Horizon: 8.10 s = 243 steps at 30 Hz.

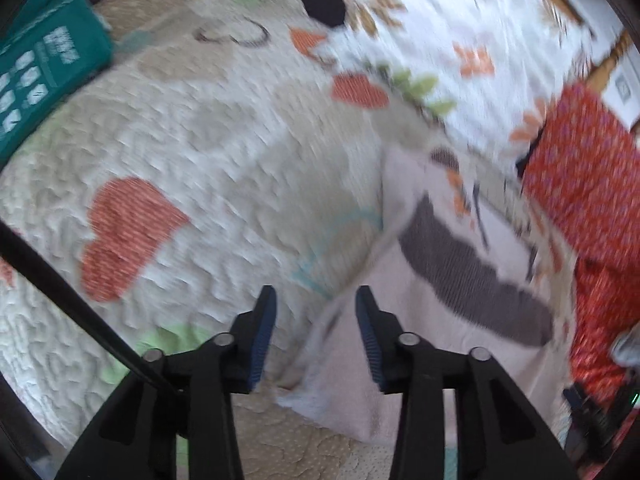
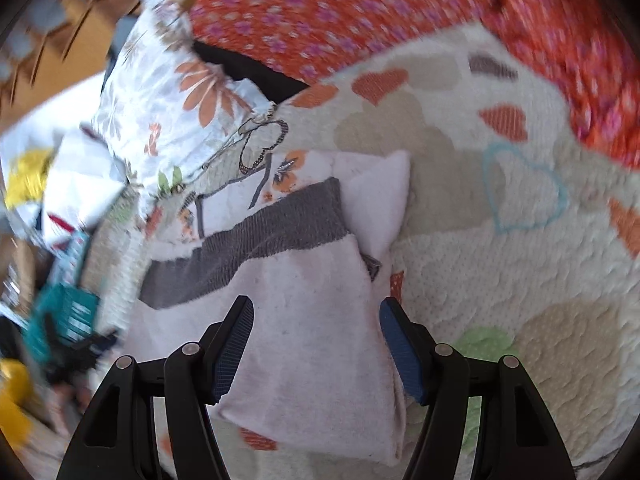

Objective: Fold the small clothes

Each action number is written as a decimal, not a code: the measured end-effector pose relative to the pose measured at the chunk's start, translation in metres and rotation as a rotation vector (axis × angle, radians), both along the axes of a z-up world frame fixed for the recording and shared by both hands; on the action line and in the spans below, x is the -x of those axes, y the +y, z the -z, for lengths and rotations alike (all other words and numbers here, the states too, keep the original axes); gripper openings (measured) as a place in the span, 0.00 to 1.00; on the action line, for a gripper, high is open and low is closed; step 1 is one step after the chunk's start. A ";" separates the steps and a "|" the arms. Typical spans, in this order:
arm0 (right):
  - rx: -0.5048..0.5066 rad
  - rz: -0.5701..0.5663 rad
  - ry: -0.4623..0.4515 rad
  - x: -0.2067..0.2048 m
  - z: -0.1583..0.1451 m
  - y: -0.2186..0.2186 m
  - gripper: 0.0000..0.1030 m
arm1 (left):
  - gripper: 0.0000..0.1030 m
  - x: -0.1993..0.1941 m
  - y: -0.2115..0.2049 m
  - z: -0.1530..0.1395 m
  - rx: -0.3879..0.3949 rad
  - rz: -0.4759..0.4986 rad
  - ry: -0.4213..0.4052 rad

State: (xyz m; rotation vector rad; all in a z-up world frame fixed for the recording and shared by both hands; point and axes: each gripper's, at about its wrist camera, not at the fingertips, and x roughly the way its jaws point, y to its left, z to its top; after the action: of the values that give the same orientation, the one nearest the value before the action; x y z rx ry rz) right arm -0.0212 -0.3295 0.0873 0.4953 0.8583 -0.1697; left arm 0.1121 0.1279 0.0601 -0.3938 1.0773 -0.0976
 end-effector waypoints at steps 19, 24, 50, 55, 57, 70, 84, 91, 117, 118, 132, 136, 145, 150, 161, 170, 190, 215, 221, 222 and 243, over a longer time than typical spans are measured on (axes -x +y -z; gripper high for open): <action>0.589 -0.702 0.095 -0.065 0.072 0.377 0.68 | 0.64 0.028 0.178 -0.048 0.247 -0.481 -0.128; 0.616 -0.593 0.095 -0.105 0.070 0.391 0.53 | 0.64 0.030 0.192 -0.048 0.280 -0.515 -0.137; 0.072 0.089 0.184 0.025 0.019 -0.007 0.09 | 0.65 0.019 -0.016 -0.025 0.066 -0.012 -0.041; 0.071 0.043 0.178 0.023 0.030 0.004 0.10 | 0.65 0.022 -0.064 -0.012 0.043 0.085 -0.015; 0.128 0.018 0.179 0.023 0.029 0.013 0.10 | 0.65 0.024 -0.080 -0.009 0.034 0.117 -0.010; 0.056 0.071 0.182 0.038 0.043 -0.004 0.27 | 0.65 0.025 -0.124 -0.013 0.046 0.220 -0.017; -0.001 0.280 0.012 0.068 0.012 -0.036 0.51 | 0.66 0.027 -0.099 -0.009 0.006 0.181 -0.018; 0.198 0.277 -0.002 0.063 -0.001 -0.015 0.54 | 0.66 0.031 -0.106 0.003 -0.044 0.214 0.007; 0.433 -0.002 0.244 0.019 0.060 0.057 0.76 | 0.89 0.041 -0.136 0.050 -0.229 0.361 0.074; 0.409 0.008 0.250 0.019 0.061 0.052 0.78 | 0.91 0.041 -0.138 0.051 -0.240 0.369 0.072; 0.218 0.084 0.262 0.025 0.070 0.028 0.88 | 1.00 0.049 -0.157 0.060 -0.375 0.420 0.025; 0.200 0.097 0.243 0.026 0.072 0.026 0.93 | 1.00 0.051 -0.159 0.061 -0.384 0.414 0.004; 0.158 0.173 0.212 0.022 0.072 0.024 0.99 | 1.00 0.050 -0.158 0.060 -0.378 0.417 0.016; 0.223 0.106 0.215 0.024 0.075 0.032 1.00 | 1.00 0.052 -0.158 0.060 -0.381 0.423 -0.008; 0.290 0.092 0.204 0.025 0.075 0.040 1.00 | 0.98 0.056 -0.159 0.055 -0.348 0.366 -0.020; 0.136 0.188 0.035 0.078 -0.001 -0.019 0.65 | 0.69 0.093 -0.158 0.009 -0.202 0.398 -0.125; 0.057 0.092 0.097 -0.039 0.019 -0.047 0.79 | 0.75 0.025 -0.254 0.012 0.019 0.462 -0.067; -0.338 0.085 0.082 -0.036 0.073 -0.088 0.67 | 0.86 0.021 -0.272 0.041 0.233 0.535 0.053; -0.338 0.051 0.084 -0.052 0.072 -0.064 0.27 | 0.29 0.047 -0.301 0.034 0.120 0.654 0.024; -0.312 0.045 0.067 -0.054 0.062 -0.061 0.25 | 0.28 0.046 -0.300 0.026 0.139 0.665 0.024; -0.009 0.146 0.051 -0.023 0.020 -0.059 0.36 | 0.55 0.078 -0.274 0.038 -0.022 0.720 0.056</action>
State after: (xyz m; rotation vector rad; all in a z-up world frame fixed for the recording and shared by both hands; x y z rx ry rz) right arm 0.0018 -0.3883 0.0668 0.5641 0.8725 -0.3138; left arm 0.0345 -0.1463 0.0226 0.0284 1.2332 -0.7154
